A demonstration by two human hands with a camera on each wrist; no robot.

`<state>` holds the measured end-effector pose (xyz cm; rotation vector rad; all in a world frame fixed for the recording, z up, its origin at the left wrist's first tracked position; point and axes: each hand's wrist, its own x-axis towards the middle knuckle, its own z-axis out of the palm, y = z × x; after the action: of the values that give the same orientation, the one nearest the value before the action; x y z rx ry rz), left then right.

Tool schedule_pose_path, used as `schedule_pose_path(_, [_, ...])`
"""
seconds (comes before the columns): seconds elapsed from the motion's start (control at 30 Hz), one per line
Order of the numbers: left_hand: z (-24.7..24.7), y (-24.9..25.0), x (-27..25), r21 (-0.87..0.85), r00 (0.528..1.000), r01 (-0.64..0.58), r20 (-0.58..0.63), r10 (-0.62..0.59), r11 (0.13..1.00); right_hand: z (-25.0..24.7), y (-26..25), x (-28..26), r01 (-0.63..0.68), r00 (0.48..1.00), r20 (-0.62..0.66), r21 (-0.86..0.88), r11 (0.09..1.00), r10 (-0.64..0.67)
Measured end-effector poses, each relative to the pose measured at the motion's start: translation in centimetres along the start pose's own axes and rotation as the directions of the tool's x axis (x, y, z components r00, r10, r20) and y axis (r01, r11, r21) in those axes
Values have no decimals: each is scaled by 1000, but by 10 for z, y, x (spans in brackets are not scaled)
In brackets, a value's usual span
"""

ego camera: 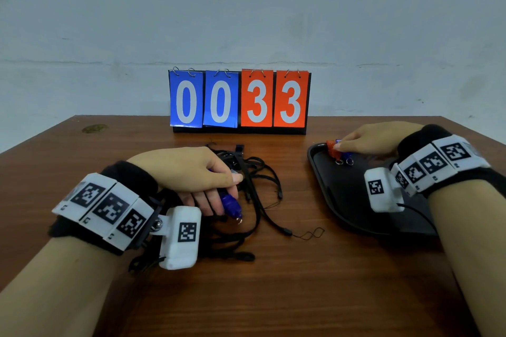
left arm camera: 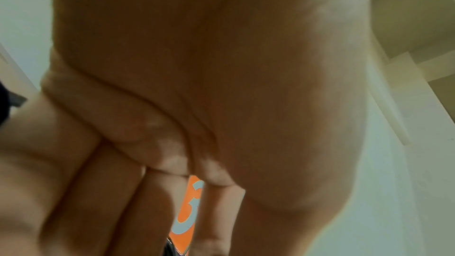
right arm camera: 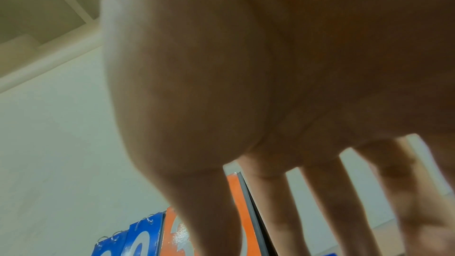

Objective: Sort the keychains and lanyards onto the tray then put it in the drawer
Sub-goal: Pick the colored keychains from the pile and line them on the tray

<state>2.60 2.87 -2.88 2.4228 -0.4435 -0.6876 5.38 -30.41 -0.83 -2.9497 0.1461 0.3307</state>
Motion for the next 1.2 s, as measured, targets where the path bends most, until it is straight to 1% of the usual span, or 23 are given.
schedule_pose_path(0.33, [1, 4, -3, -98, 995, -98, 14, 100, 990, 1, 0, 3, 5, 999, 47, 25, 1000, -6])
schedule_pose_path(0.57, [0, 7, -3, -148, 984, -175, -62, 167, 974, 0, 3, 5, -22, 999, 29, 31, 999, 21])
schedule_pose_path(0.67, [0, 7, -4, -152, 984, -173, -60, 166, 973, -1, 6, 5, -44, 999, 19, 56, 997, 43])
schedule_pose_path(0.83, [1, 7, -4, -137, 987, -162, -41, 158, 977, 1, 7, 7, -46, 999, 24, -58, 997, 48])
schedule_pose_path(1.03, [2, 8, -4, -137, 987, -162, -45, 157, 977, 3, 8, 13, -68, 997, 28, -72, 995, 70])
schedule_pose_path(1.2, [2, 9, -4, -143, 983, -182, -60, 175, 973, 3, 8, 15, -67, 998, 4, -115, 991, 68])
